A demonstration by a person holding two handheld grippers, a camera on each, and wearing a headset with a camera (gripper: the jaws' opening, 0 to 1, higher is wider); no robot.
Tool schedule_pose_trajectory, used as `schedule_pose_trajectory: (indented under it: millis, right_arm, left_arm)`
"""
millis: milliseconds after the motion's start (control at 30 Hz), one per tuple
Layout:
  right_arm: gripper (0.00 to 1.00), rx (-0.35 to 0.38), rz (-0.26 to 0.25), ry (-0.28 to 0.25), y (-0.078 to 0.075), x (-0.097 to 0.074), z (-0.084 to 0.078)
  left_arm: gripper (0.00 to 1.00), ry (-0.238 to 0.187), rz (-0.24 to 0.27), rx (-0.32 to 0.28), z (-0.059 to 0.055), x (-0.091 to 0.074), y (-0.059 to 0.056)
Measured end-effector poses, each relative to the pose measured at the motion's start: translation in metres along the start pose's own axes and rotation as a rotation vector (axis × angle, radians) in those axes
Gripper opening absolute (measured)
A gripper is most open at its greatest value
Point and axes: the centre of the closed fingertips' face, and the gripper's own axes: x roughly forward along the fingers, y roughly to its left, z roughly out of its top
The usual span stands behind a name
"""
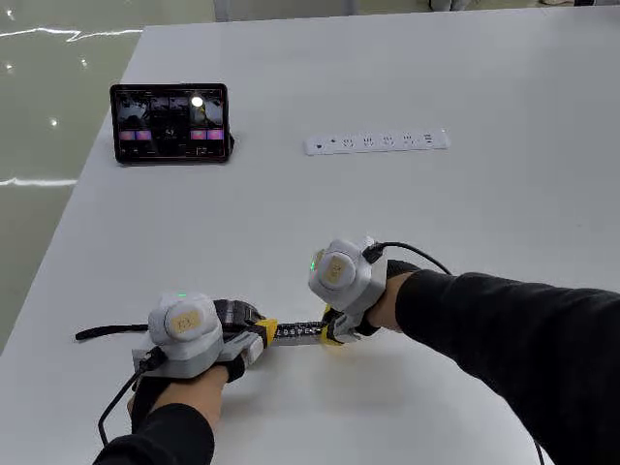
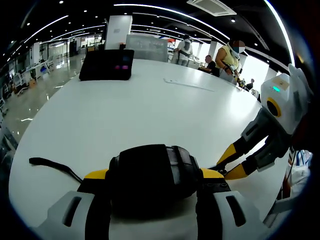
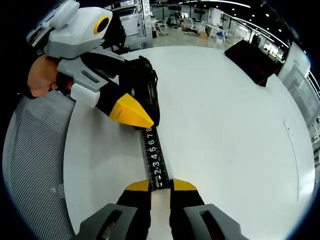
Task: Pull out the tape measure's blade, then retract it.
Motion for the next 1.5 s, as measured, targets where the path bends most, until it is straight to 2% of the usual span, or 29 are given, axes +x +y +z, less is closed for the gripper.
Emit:
schedule_pose_trajectory:
  millis: [367,1033,1500]
  right_arm:
    - [0.1,-0.019,0.01,-0.022,0.005,0.005,0.013]
    - [0.1,-0.025,0.031,-0.069,0.007,0.009,0.021]
    - [0.1,-0.022,0.029,-0.062,0.008,0.014,0.027]
  left_arm:
    - [0.65,0.003,-0.008,-0.005,0.0,0.0,0.0]
    - [0.65,0.0,-0.011,-0.009,0.0,0.0,0.0]
    - [0.65,0.003,-0.011,-0.01,0.0,0.0,0.0]
